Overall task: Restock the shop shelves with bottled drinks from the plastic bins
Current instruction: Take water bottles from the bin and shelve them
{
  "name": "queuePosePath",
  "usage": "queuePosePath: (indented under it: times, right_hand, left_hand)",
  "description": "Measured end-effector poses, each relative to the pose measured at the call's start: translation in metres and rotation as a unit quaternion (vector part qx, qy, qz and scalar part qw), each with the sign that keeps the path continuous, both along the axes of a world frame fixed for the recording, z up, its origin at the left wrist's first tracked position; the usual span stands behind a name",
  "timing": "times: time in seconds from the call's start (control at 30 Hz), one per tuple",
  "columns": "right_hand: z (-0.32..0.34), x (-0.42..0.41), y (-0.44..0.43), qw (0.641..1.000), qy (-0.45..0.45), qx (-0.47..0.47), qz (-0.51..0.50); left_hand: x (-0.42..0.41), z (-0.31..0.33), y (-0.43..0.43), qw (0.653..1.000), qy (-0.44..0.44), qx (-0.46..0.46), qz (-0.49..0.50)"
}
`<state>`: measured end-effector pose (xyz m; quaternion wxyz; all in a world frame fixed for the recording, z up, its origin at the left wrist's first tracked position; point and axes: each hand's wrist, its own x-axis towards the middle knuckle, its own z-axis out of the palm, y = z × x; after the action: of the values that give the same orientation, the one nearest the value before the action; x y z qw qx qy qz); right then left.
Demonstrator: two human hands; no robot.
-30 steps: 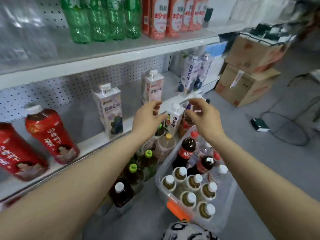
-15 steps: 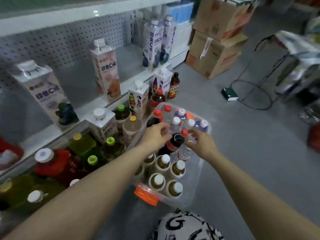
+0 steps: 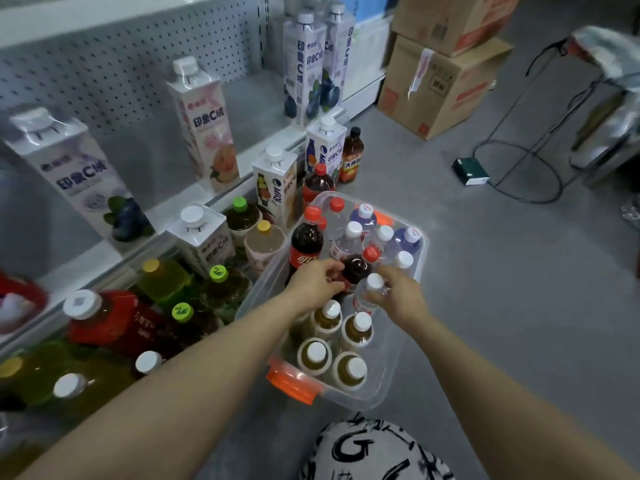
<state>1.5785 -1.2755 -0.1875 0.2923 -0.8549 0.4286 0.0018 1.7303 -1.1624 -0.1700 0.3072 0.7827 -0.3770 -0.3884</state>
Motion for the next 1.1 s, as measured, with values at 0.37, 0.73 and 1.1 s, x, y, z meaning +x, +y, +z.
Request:
queuePosePath:
  times: [0.37, 0.73, 1.1]
  right_hand:
    - [0.073, 0.041, 0.008, 0.974, -0.22, 0.052, 0.006]
    - [0.158, 0.12, 0.054, 0.907, -0.354, 0.23, -0.004]
    - [0.168, 0.193, 0.162, 0.882, -0.296, 0.354, 0.095]
  left_hand:
    - [0.005, 0.019, 0.024, 0.998, 0.046, -0.027, -0.015]
    - [0.043, 0.061, 0.087, 0.993, 0.079, -0.091, 0.012]
    - [0.092, 0.081, 0.217, 0.981, 0.021, -0.143, 0.13]
